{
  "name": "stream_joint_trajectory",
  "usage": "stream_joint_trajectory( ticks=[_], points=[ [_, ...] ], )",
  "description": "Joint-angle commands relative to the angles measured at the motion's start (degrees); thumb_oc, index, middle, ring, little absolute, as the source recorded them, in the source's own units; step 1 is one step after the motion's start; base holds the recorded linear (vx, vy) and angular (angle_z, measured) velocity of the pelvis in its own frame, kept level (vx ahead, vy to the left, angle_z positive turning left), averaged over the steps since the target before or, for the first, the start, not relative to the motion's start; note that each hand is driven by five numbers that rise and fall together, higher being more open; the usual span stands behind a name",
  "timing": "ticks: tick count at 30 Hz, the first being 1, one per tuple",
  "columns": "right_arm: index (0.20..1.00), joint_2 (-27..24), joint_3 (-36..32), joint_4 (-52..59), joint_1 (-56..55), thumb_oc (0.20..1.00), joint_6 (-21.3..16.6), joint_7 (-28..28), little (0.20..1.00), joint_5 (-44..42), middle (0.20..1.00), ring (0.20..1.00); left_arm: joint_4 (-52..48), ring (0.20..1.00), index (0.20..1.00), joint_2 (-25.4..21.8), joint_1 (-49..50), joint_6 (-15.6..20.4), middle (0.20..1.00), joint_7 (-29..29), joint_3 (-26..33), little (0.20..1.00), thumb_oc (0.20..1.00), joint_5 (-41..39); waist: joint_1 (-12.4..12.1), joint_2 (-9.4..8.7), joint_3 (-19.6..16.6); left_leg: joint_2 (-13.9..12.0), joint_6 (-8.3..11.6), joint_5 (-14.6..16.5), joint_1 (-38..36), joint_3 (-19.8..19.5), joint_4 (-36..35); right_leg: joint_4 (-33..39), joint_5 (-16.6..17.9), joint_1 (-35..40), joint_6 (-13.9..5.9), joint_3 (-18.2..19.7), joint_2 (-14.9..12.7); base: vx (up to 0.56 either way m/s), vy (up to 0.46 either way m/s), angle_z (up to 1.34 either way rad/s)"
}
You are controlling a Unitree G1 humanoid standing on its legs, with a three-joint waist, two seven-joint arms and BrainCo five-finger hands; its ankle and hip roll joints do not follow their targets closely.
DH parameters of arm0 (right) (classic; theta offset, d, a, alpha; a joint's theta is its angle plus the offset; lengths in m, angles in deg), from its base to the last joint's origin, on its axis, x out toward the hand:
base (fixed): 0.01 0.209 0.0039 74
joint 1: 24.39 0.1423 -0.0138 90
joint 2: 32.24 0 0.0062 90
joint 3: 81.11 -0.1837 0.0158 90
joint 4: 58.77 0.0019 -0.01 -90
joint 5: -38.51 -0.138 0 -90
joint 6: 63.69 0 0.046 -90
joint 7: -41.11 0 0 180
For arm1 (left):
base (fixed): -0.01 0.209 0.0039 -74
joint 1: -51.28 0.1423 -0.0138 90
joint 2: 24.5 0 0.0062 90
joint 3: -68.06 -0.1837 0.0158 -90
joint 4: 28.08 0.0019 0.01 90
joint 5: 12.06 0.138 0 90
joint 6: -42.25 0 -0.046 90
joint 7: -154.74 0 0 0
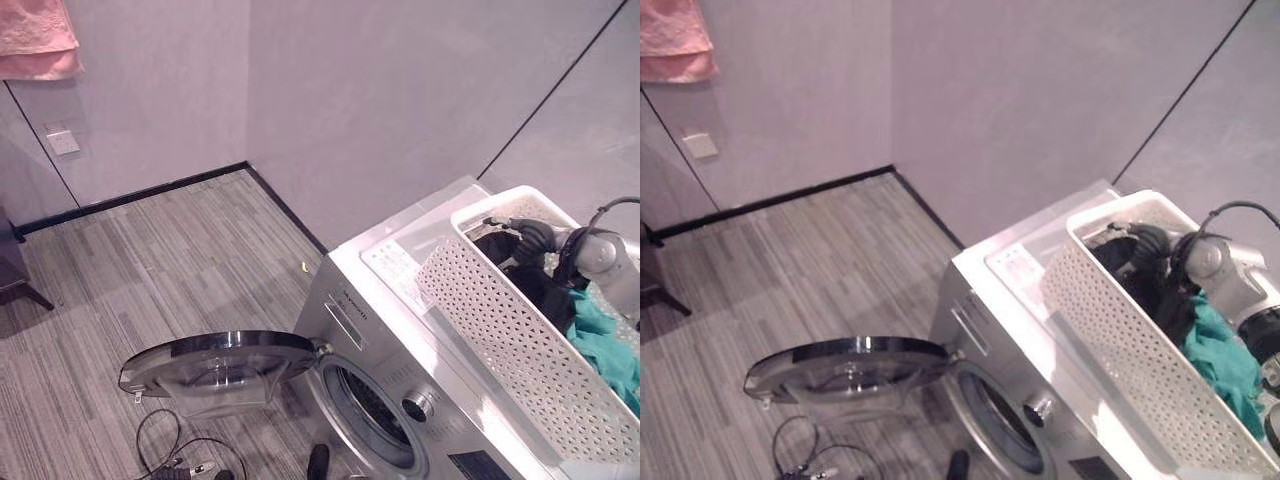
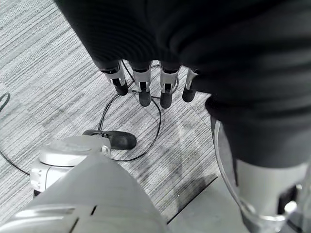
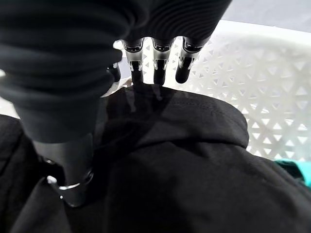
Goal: Grab the laundry basket,head to the washer,open it,put in the laundry and shut it.
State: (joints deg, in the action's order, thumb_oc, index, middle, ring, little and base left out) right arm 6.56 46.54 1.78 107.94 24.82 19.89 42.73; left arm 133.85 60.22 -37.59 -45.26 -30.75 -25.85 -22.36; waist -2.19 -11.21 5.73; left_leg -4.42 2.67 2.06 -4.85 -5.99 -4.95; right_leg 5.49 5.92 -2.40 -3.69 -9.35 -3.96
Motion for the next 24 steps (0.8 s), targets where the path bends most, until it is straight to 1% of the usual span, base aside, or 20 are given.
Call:
stream_joint_trajectory(
  ticks=[1, 5, 7, 9, 10, 14, 16, 17, 18, 19, 21, 24],
  points=[
    [1.0, -0.5, 8.1, 0.4, -2.4, 1.0, -0.4, -5.1, 1.0, 0.3, 1.0, 1.0, 0.0, 1.0, 1.0, -0.5, -3.8, 1.6, 1.0, -0.8, -2.2, 1.0, 1.0, -1.1, -1.9, 0.1, 3.2, -0.9, -0.46, 4.7, 0.2, 3.8, 2.1, -1.2, -2.8, -0.5, -2.99, -1.3, -1.5, 0.0, 0.0, 0.0],
    [1.0, -0.2, 5.8, -1.8, -2.4, 1.0, -0.4, -3.5, 1.0, -0.5, 1.0, 1.0, 0.4, 1.0, 1.0, -0.3, -4.2, 1.8, 1.0, -0.5, -2.6, 1.0, 1.0, -1.0, -1.7, 0.41, 3.3, -0.7, -0.56, 4.6, 0.3, 4.0, 2.0, -1.0, -2.6, -0.7, -3.07, -1.1, -1.6, 0.0, 0.0, 0.0],
    [1.0, -0.5, 3.3, -3.6, -2.4, 1.0, -0.6, -1.8, 1.0, -1.6, 1.0, 1.0, 1.2, 1.0, 1.0, -0.1, -4.2, 1.8, 1.0, -0.1, -2.5, 1.0, 1.0, -0.4, -1.2, 0.63, 2.7, -0.5, -0.73, 4.7, -0.1, 4.4, 1.5, -0.9, -2.5, -0.7, -3.16, -0.6, -1.6, 0.01, 0.017, 0.0],
    [1.0, -0.5, 2.5, -4.0, -2.2, 1.0, -0.6, -1.2, 1.0, -2.2, 1.0, 1.0, 1.5, 1.0, 1.0, 0.0, -4.2, 1.7, 1.0, 0.0, -2.5, 1.0, 1.0, -0.3, -1.1, 0.61, 2.6, -0.5, -0.79, 4.8, -0.4, 4.6, 1.4, -0.8, -2.4, -0.6, -3.17, -0.4, -1.6, 0.0, 0.0, 0.0],
    [1.0, -0.7, 1.0, -4.3, -1.7, 1.0, -0.9, 0.0, 1.0, -4.2, 1.0, 1.0, 1.9, 1.0, 1.0, 0.3, -4.1, 1.8, 1.0, 0.4, -2.5, 1.0, 1.0, 0.0, -0.7, 0.53, 2.1, -0.3, -0.95, 5.1, -0.9, 5.1, 1.3, -0.7, -2.3, -0.5, -3.25, 0.1, -1.5, 0.0, 0.0, 0.0],
    [1.0, -1.2, 0.1, -3.9, -0.9, 1.0, -1.1, 0.5, 1.0, -6.1, 1.0, 1.0, 2.0, 1.0, 1.0, 0.4, -4.0, 2.0, 1.0, 0.3, -2.7, 1.0, 1.0, 0.1, -0.5, 0.24, 1.7, -0.3, -1.12, 5.4, -1.6, 5.8, 1.2, -0.7, -2.1, -0.4, -3.43, 0.8, -1.4, 0.02, 0.02, -0.07],
    [1.0, -1.9, 0.1, -3.8, -0.7, 1.0, -1.2, 0.5, 1.0, -7.3, 1.0, 1.0, 2.0, 1.0, 1.0, 0.2, -3.8, 2.2, 1.0, 0.1, -2.8, 1.0, 1.0, 0.2, -0.3, -0.43, 1.1, -0.4, -1.19, 5.7, -2.5, 6.5, 1.0, -0.6, -2.0, -0.1, -3.57, 1.2, -1.3, 0.02, 0.016, -0.09],
    [1.0, -1.9, 0.1, -3.8, -0.7, 1.0, -1.2, 0.5, 1.0, -7.3, 1.0, 1.0, 2.0, 1.0, 1.0, 0.2, -3.8, 2.2, 1.0, 0.1, -2.8, 1.0, 1.0, 0.2, -0.3, -0.43, 1.2, -0.4, -1.19, 5.7, -2.5, 6.6, 1.0, -0.6, -2.0, -0.1, -3.57, 1.3, -1.3, 0.01, 0.007, -0.15],
    [1.0, -2.0, 0.8, -4.0, -0.6, 1.0, -1.3, 0.3, 1.0, -7.6, 1.0, 1.0, 1.9, 1.0, 1.0, 0.0, -4.0, 2.2, 1.0, 0.2, -2.9, 1.0, 1.0, 0.3, -0.4, -1.03, 1.0, -0.4, -1.22, 5.9, -2.9, 6.9, 1.0, -0.6, -2.0, 0.0, -3.63, 1.4, -1.2, 0.0, 0.0, -0.11],
    [1.0, -2.0, 0.9, -4.0, -0.5, 1.0, -1.3, 0.3, 1.0, -7.6, 1.0, 1.0, 1.9, 1.0, 1.0, 0.0, -4.0, 2.2, 1.0, 0.1, -2.9, 1.0, 1.0, 0.3, -0.4, -1.03, 1.0, -0.4, -1.22, 5.9, -2.9, 6.9, 1.0, -0.6, -2.0, 0.0, -3.63, 1.4, -1.2, 0.0, 0.001, -0.09],
    [1.0, -1.8, 1.8, -3.9, -1.3, 1.0, -1.0, -0.5, 1.0, -7.1, 1.0, 1.0, 1.8, 1.0, 1.0, -0.4, -4.1, 2.2, 1.0, -0.1, -2.9, 1.0, 1.0, 0.6, -0.6, -2.01, 0.8, -0.4, -1.27, 6.1, -3.3, 7.4, 1.0, -0.7, -1.8, 0.1, -3.78, 1.6, -1.1, 0.0, -0.004, -0.03],
    [1.0, -1.5, 2.1, -4.0, -2.1, 1.0, -0.8, -1.1, 1.0, -6.8, 1.0, 1.0, 2.0, 1.0, 1.0, -0.8, -4.1, 2.1, 1.0, -0.4, -2.9, 1.0, 1.0, 0.8, -0.8, -2.85, 0.8, -0.5, -1.33, 6.3, -3.6, 7.7, 0.9, -0.7, -1.7, 0.2, -3.85, 1.7, -1.1, -0.01, -0.007, -0.07]
  ],
)
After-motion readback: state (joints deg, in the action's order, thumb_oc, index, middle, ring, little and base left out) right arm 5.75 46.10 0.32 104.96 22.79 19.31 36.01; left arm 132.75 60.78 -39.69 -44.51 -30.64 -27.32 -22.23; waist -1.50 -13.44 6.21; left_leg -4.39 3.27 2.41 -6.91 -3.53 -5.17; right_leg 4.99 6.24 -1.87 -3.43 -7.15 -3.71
